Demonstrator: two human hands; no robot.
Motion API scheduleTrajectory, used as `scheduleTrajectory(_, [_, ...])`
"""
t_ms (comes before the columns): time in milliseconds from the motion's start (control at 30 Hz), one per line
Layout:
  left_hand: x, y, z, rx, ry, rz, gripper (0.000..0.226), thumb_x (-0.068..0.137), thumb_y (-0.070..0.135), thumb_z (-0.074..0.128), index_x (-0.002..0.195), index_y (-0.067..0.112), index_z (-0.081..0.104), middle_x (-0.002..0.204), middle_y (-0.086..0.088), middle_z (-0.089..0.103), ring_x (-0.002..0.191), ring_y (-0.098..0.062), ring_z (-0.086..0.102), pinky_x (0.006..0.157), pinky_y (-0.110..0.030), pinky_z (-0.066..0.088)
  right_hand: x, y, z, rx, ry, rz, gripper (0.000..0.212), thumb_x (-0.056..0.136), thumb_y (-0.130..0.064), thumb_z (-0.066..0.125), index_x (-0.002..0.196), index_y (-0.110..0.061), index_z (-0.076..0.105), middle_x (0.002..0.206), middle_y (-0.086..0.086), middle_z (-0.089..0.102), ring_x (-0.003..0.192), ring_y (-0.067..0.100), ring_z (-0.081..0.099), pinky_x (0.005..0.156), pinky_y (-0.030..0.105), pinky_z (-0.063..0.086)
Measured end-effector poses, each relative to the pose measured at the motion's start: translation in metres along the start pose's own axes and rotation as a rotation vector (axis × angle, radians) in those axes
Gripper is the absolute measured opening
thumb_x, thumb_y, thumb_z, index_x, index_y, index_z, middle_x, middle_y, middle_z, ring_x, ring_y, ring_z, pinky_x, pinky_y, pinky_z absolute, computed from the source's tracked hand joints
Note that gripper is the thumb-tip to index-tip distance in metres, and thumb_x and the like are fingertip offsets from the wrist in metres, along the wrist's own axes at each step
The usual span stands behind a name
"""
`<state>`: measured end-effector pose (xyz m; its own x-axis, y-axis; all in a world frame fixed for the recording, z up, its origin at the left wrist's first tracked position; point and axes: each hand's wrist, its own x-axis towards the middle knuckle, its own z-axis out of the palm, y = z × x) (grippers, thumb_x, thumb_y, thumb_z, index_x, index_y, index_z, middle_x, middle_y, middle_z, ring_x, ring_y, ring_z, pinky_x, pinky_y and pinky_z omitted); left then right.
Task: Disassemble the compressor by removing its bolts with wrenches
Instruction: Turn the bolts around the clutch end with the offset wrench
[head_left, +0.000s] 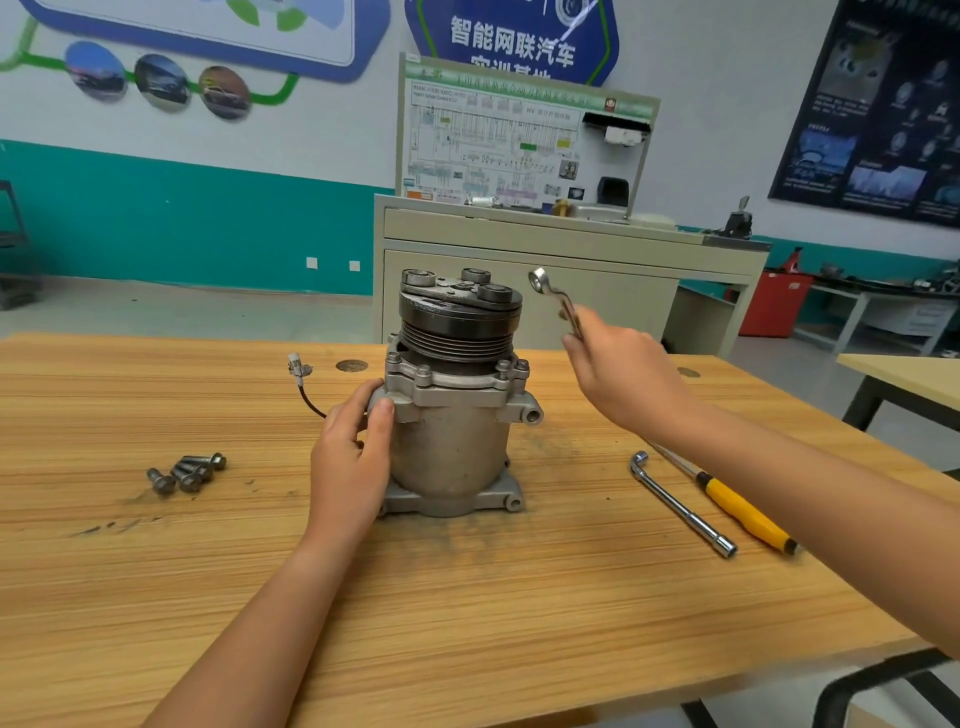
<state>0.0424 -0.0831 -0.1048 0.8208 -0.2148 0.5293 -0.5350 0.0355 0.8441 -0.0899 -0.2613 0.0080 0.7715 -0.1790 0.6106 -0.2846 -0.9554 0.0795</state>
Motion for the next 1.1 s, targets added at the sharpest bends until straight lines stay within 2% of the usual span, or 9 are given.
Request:
scheduleTrajectory(167, [0.000, -0.001, 0.001, 0.004, -0.004, -0.001, 0.039, 0.097, 0.032, 0.043, 0.133, 0.020, 0.051, 0.126, 0.013, 0.050, 0.115, 0.001, 0.042, 0.076, -0.001, 0.032, -0.025, -0.013, -0.030, -0.252, -0.190, -0.036, 0.026, 0.098, -0.022, 0.033, 0.121, -0.015, 0.042, 0.056, -0.005, 0.035, 0.049, 0.016, 0.036, 0.042, 0.028, 0.021])
scheduleTrajectory(333, [0.000, -0.001, 0.000, -0.012, -0.022, -0.001, 0.040, 0.098, 0.033, 0.042, 0.133, 0.018, 0.052, 0.130, 0.005, 0.055, 0.121, -0.006, 0.046, 0.084, -0.010, 0.035, -0.028, -0.033, -0.039, -0.413, -0.330, -0.080, 0.032, 0.093, -0.010, 0.038, 0.124, -0.016, 0.040, 0.057, -0.004, 0.033, 0.047, 0.012, 0.029, 0.040, 0.026, 0.019])
scheduleTrajectory(400, [0.000, 0.000, 0.001, -0.010, -0.014, -0.002, 0.040, 0.097, 0.033, 0.042, 0.134, 0.018, 0.052, 0.131, 0.005, 0.053, 0.120, -0.004, 0.044, 0.083, -0.008, 0.033, -0.022, -0.040, -0.045, -0.488, -0.364, -0.098, 0.033, 0.090, -0.005, 0.039, 0.122, -0.013, 0.043, 0.057, -0.003, 0.030, 0.046, 0.013, 0.026, 0.039, 0.025, 0.018])
scheduleTrajectory(500, [0.000, 0.000, 0.002, -0.018, -0.007, -0.003, 0.038, 0.098, 0.032, 0.043, 0.132, 0.019, 0.053, 0.129, 0.006, 0.054, 0.117, -0.003, 0.045, 0.079, -0.005, 0.034, -0.010, -0.055, -0.058, -0.619, -0.441, -0.193, 0.020, 0.089, -0.002, 0.042, 0.104, -0.011, 0.051, 0.059, 0.002, 0.029, 0.050, 0.017, 0.027, 0.042, 0.025, 0.022])
scheduleTrajectory(600, [-0.001, 0.000, 0.001, -0.020, -0.012, -0.003, 0.038, 0.098, 0.031, 0.042, 0.132, 0.018, 0.054, 0.128, 0.004, 0.056, 0.119, -0.006, 0.047, 0.080, -0.008, 0.035, -0.003, -0.065, -0.066, -0.704, -0.500, -0.293, 0.015, 0.088, 0.000, 0.044, 0.084, -0.014, 0.042, 0.059, 0.002, 0.027, 0.050, 0.017, 0.026, 0.044, 0.026, 0.025])
scheduleTrajectory(700, [-0.001, 0.000, 0.001, -0.025, -0.001, -0.002, 0.039, 0.098, 0.032, 0.043, 0.132, 0.018, 0.053, 0.129, 0.005, 0.056, 0.118, -0.004, 0.047, 0.079, -0.007, 0.034, 0.001, -0.055, -0.062, -0.758, -0.490, -0.335, 0.020, 0.090, -0.004, 0.042, 0.106, -0.009, 0.052, 0.058, 0.000, 0.028, 0.046, 0.016, 0.026, 0.040, 0.025, 0.022])
scheduleTrajectory(833, [0.000, 0.000, 0.002, -0.026, 0.007, 0.001, 0.037, 0.098, 0.031, 0.044, 0.132, 0.019, 0.053, 0.129, 0.010, 0.053, 0.117, 0.000, 0.044, 0.079, -0.002, 0.032, 0.006, -0.034, -0.057, -0.797, -0.449, -0.398, 0.036, 0.091, -0.010, 0.038, 0.126, -0.013, 0.048, 0.053, -0.003, 0.031, 0.042, 0.012, 0.028, 0.037, 0.023, 0.018])
scheduleTrajectory(933, [0.000, 0.000, 0.002, -0.025, 0.011, -0.005, 0.037, 0.097, 0.031, 0.044, 0.132, 0.020, 0.053, 0.127, 0.011, 0.053, 0.115, 0.002, 0.043, 0.078, 0.000, 0.032, 0.014, -0.019, -0.055, -0.823, -0.432, -0.422, 0.038, 0.090, -0.006, 0.040, 0.127, -0.013, 0.046, 0.051, -0.004, 0.033, 0.040, 0.011, 0.028, 0.036, 0.024, 0.018])
scheduleTrajectory(1100, [-0.001, 0.001, 0.003, -0.025, 0.006, 0.006, 0.038, 0.097, 0.032, 0.043, 0.132, 0.019, 0.053, 0.127, 0.008, 0.055, 0.117, -0.001, 0.046, 0.082, -0.002, 0.033, 0.027, -0.007, -0.032, -0.750, -0.399, -0.312, 0.016, 0.089, -0.002, 0.046, 0.103, -0.010, 0.051, 0.055, -0.002, 0.033, 0.044, 0.013, 0.029, 0.040, 0.025, 0.022])
